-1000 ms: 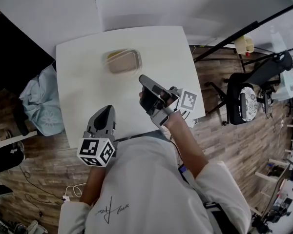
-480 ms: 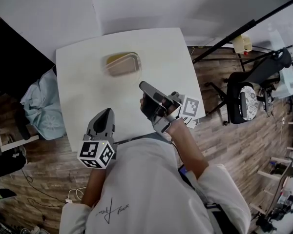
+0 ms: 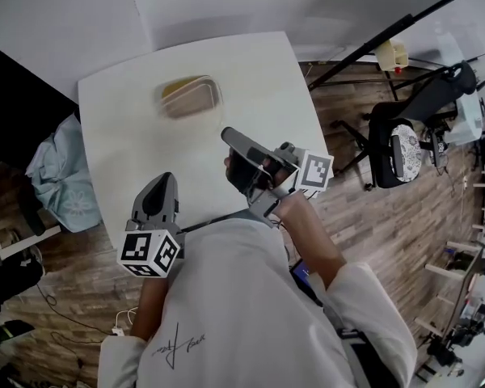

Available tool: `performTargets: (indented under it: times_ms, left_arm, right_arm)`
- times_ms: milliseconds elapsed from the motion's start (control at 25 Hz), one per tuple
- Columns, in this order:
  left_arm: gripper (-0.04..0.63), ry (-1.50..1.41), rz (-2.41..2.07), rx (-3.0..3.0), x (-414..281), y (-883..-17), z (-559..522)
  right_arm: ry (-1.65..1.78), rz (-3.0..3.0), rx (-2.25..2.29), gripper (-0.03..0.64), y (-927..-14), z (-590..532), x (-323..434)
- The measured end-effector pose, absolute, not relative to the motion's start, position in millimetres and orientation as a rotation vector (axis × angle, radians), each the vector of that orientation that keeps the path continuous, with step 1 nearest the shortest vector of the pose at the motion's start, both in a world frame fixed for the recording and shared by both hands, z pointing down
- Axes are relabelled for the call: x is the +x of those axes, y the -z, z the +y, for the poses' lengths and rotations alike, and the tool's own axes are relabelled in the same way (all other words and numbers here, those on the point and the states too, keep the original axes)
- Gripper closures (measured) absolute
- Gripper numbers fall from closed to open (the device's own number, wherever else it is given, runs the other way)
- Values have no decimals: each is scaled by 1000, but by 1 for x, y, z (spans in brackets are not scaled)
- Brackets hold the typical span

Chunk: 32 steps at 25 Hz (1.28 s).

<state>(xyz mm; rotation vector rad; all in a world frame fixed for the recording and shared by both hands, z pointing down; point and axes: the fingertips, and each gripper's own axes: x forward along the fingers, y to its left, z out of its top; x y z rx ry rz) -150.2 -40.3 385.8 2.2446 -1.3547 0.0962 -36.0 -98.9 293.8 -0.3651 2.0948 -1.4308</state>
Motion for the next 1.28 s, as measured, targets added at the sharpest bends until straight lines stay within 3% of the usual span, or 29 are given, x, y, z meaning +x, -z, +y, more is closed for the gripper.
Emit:
performTargets:
  times_ms: [1280]
  left_arm:
    - [588, -117, -1335, 2252, -143, -384, -37]
  right_arm:
    - [1468, 2186, -344, 606, -286, -83, -40]
